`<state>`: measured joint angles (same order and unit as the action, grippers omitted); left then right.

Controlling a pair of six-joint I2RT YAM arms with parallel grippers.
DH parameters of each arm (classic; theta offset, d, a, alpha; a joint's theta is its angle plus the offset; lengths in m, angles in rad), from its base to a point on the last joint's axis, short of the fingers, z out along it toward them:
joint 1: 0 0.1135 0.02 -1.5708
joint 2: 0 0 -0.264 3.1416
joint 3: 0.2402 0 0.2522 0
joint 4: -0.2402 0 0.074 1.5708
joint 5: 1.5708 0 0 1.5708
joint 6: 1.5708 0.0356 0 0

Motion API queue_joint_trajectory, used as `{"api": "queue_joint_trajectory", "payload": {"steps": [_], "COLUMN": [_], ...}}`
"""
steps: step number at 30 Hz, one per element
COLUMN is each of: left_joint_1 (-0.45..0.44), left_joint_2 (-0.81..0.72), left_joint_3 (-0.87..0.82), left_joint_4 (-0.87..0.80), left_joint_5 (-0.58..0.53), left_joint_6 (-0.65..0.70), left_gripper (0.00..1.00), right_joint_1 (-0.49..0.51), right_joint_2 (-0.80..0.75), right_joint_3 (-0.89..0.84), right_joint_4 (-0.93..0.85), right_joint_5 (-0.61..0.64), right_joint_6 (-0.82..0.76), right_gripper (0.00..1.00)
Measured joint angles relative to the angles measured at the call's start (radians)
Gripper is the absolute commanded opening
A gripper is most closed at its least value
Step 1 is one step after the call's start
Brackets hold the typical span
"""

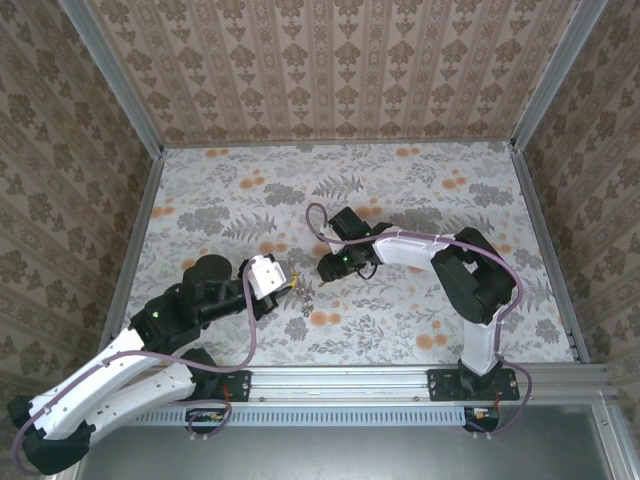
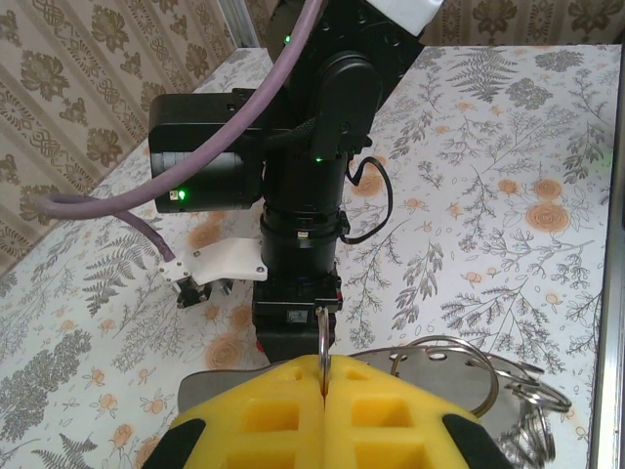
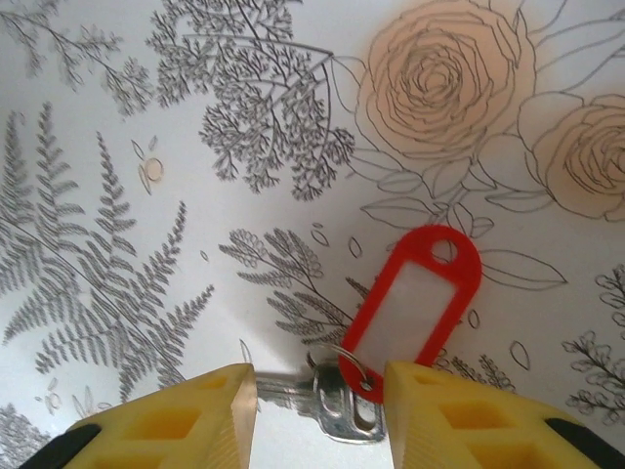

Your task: Put the keys on the keyring

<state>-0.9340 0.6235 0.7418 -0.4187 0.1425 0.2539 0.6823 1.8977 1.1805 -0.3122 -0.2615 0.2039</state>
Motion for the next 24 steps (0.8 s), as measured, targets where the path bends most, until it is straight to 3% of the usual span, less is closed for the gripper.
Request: {"api": "queue_joint_trajectory", "payload": {"steps": [7,24], "left_joint_1": [0.000,0.000], "left_joint_2": [-0.008,-0.008], "left_joint_3": [0.000,0.000], "left_joint_4": [0.000,0.000], "left_joint_5": [0.000,0.000], "left_joint_6": [0.000,0.000], "left_gripper": [0.00,0.00], "right_joint_1": [0.032,0.058], "right_joint_2": [0.027,0.068], "right_joint_3": [0.100,0.119], "right_joint_4": [-0.092,-0.162], "right_joint_5": [0.088,0.203], "right_joint_6": [-0.102,-0.218], "right_gripper": [0.39,0.42]}}
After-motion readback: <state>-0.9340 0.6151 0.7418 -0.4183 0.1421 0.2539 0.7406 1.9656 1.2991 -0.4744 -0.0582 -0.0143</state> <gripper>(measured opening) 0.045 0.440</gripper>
